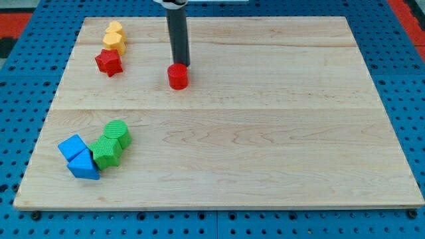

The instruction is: Move the red circle right bottom diagonally towards the red star

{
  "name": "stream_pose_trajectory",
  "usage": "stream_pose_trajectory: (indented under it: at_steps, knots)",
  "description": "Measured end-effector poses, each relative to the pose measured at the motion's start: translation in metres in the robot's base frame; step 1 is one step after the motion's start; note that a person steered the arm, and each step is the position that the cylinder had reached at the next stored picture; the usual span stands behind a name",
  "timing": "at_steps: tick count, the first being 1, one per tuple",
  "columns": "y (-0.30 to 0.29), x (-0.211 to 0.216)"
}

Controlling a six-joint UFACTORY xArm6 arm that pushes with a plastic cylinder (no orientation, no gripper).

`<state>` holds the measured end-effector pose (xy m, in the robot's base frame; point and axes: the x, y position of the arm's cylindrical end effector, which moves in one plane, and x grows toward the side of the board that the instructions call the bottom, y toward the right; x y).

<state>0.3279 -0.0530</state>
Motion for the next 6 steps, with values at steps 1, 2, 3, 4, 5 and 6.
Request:
stream_pose_trajectory:
  at_steps: [1, 2, 3, 4, 5, 6]
  knots:
    - [0.024, 0.008]
    - [0.022, 0.033]
    - [-0.003, 0.033]
    - [-0.017, 0.035]
    - [0.013, 0.065]
    - [0.000, 0.068]
